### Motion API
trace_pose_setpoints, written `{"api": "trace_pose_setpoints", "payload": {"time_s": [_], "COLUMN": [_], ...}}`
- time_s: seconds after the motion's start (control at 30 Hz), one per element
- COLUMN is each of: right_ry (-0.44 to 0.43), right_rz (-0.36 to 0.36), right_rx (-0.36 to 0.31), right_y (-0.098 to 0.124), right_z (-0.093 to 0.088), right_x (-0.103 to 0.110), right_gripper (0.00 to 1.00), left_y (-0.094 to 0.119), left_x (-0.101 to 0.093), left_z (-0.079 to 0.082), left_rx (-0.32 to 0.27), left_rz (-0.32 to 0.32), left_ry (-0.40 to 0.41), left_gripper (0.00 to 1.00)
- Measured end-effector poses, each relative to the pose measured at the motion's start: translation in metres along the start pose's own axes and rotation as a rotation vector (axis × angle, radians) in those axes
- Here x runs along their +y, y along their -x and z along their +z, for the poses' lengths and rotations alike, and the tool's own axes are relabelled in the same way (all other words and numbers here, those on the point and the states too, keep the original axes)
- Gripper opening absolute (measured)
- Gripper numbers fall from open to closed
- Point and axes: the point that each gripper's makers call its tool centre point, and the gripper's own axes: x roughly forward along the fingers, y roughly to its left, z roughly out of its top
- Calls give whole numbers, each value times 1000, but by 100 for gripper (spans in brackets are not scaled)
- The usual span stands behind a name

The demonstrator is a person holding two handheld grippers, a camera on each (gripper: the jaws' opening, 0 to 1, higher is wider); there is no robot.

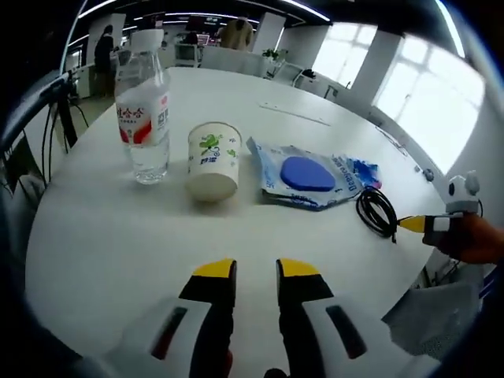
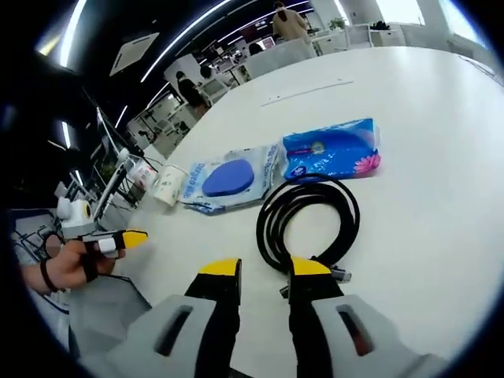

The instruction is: Arrange the tabletop items into an orderly group along one side of the table until the central work area is clear of visible clutter.

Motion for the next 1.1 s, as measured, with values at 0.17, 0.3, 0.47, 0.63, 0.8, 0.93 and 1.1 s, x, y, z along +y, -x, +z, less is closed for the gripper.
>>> {"api": "trace_pose_setpoints", "payload": {"time_s": [0.17,0.3,0.47,0.63,0.8,0.93,1.1], "right_ry": [34,17,7,3,3,20,23], "right_rz": [1,-12,-37,-43,-49,-48,-57], "right_rx": [17,15,37,33,42,66,80], "right_y": [12,23,32,36,36,31,30], "right_z": [-6,-9,-17,-14,-13,-16,-15], "right_x": [-1,-4,-7,0,9,15,20], "right_gripper": [24,25,25,26,26,26,25], "left_y": [2,1,1,-4,-10,-16,-25], "left_x": [6,10,18,29,35,37,33], "left_z": [8,18,32,44,53,60,64], "left_rx": [-19,-38,-56,-78,-79,-87,-84], "left_rz": [3,6,37,46,45,37,19], "left_ry": [-16,-14,-63,-33,-26,-6,17], "left_gripper": [20,22,23,26,27,30,32]}}
